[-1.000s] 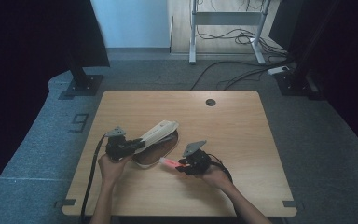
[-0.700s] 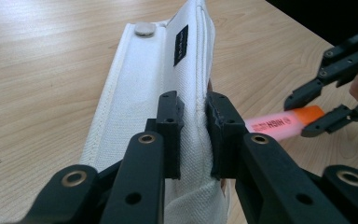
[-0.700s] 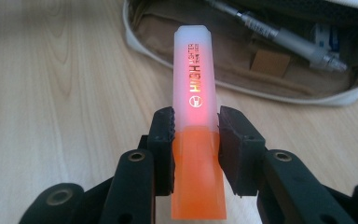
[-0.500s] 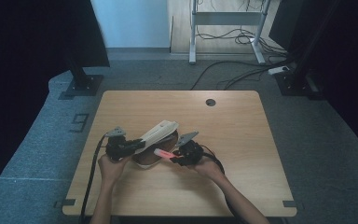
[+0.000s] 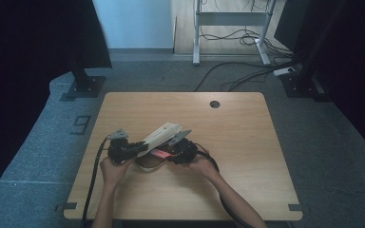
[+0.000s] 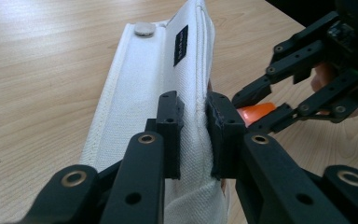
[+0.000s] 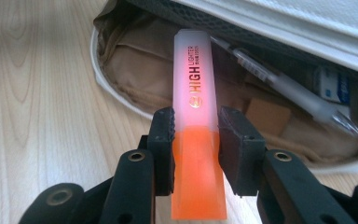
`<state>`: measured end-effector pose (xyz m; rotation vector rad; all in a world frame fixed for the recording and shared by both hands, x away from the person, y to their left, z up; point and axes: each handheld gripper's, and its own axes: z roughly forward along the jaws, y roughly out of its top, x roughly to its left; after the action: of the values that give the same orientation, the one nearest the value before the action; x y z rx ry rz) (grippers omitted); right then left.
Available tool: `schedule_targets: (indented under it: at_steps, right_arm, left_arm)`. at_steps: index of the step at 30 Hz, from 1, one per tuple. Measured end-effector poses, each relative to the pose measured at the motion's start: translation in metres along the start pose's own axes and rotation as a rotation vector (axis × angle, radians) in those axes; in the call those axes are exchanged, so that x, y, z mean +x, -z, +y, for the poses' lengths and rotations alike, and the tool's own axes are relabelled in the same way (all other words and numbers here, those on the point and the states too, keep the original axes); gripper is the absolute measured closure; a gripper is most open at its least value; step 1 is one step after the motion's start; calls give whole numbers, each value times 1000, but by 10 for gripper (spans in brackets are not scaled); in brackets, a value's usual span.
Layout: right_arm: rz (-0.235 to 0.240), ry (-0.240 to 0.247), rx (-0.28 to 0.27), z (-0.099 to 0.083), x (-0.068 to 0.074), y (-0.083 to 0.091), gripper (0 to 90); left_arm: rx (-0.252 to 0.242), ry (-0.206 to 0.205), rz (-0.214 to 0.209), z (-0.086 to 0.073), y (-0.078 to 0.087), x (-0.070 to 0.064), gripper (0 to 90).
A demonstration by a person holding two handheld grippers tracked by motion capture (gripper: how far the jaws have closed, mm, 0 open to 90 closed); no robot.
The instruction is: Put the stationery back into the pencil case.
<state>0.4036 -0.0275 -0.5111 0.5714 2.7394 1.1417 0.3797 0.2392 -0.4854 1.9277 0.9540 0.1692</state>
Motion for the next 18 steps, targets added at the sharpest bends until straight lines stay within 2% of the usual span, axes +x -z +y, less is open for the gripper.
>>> schedule_targets:
  at_steps: [4,10,18]
  right_arm:
    - [4,16,10,5,1,-11,652]
    - [10,10,-3,10,-1,-20,652]
    - [-10,14,6,13,-5,-30,625]
  left_arm:
    - [-1,1,-2,0,0,0,764]
    - [1,0,-2,0,0,0,764]
    - [4,1,-3,0,1,0,764]
